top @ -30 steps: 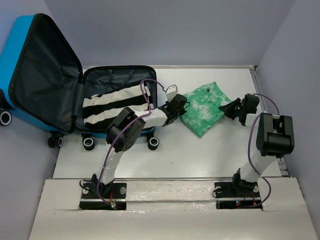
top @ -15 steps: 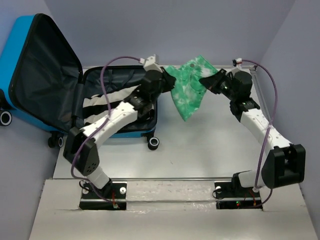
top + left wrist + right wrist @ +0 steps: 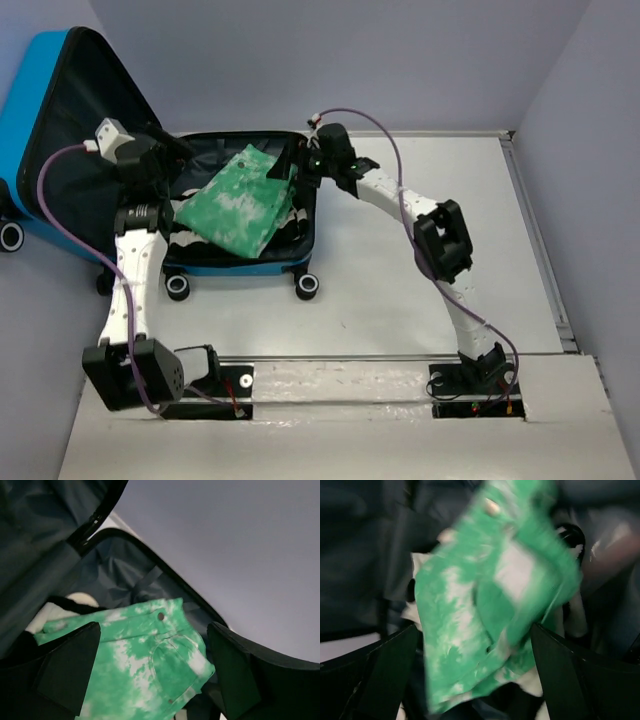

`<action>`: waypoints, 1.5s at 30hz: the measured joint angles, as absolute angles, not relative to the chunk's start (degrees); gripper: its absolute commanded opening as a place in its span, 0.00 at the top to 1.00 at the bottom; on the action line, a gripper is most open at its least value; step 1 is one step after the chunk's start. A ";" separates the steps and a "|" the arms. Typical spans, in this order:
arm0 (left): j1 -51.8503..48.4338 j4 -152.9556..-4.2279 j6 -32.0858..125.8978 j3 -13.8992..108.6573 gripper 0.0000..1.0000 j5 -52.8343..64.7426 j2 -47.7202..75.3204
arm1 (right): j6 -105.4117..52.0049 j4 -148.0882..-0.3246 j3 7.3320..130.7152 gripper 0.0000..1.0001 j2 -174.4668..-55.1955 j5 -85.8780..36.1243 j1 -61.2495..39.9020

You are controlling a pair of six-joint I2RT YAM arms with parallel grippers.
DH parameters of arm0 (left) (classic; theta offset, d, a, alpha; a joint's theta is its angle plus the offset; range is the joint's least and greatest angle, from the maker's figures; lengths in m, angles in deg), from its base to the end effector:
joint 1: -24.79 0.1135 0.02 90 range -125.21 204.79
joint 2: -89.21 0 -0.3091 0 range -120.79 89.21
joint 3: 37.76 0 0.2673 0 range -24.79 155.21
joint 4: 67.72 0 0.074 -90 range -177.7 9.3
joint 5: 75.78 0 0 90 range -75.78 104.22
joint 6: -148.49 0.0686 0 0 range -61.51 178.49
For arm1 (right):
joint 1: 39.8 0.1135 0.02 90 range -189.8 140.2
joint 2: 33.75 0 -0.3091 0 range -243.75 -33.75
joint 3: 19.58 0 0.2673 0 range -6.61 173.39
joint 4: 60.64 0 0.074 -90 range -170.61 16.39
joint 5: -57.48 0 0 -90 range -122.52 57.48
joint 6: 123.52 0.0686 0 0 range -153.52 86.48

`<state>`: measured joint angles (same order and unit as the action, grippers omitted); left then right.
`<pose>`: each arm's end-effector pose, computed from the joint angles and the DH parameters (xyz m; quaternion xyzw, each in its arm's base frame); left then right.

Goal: Pack the luggage

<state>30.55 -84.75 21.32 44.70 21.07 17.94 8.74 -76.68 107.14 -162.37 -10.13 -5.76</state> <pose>0.3219 0.0407 0.4436 -0.3084 0.6748 -0.1384 0.6560 0.4915 0.3636 0.3038 -0.0570 0.7995 0.4799 0.3568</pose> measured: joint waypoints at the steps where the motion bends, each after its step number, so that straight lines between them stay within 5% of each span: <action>1: 31.47 -85.41 21.69 43.26 0.01 21.11 19.34 | 7.15 -80.64 110.95 0.00 -166.21 -9.95 -5.08; 10: 29.68 -96.49 26.83 37.64 0.01 25.66 51.32 | -1.81 -95.50 115.27 0.01 -163.61 -8.70 -5.56; 17: 29.28 -108.46 29.23 34.80 0.01 46.36 70.18 | -7.85 -98.06 111.76 0.02 -152.77 -5.08 -4.34; 25: 28.15 -111.55 33.67 25.19 0.09 69.04 63.60 | -13.84 -94.34 91.17 0.00 -130.87 -3.55 -3.00; 31: 31.67 -100.07 43.90 27.52 0.12 76.23 44.74 | -15.37 -92.16 85.02 0.00 -132.90 -6.48 -3.00; 34: 33.30 -95.74 47.87 29.47 0.35 76.98 38.68 | -15.28 -92.00 84.24 0.00 -138.26 -9.03 -3.00; 37: 33.96 -92.51 50.65 31.39 0.75 77.81 35.56 | -14.71 -91.96 83.78 0.05 -144.73 -11.41 -3.03; 38: 34.05 -92.01 50.67 31.61 0.94 78.03 35.19 | -14.40 -91.98 83.47 0.14 -146.89 -12.07 -3.03; 41: 34.73 -91.48 51.11 31.66 0.94 78.81 35.08 | -13.68 -92.05 83.32 0.50 -151.13 -12.79 -3.03; 42: 35.03 -91.13 50.63 31.74 0.94 77.85 35.34 | -12.17 -91.30 83.36 0.78 -152.29 -12.05 -3.05; 45: 33.81 -91.26 49.32 32.05 0.94 75.54 36.65 | -9.11 -91.79 84.65 0.93 -152.58 -13.38 -2.37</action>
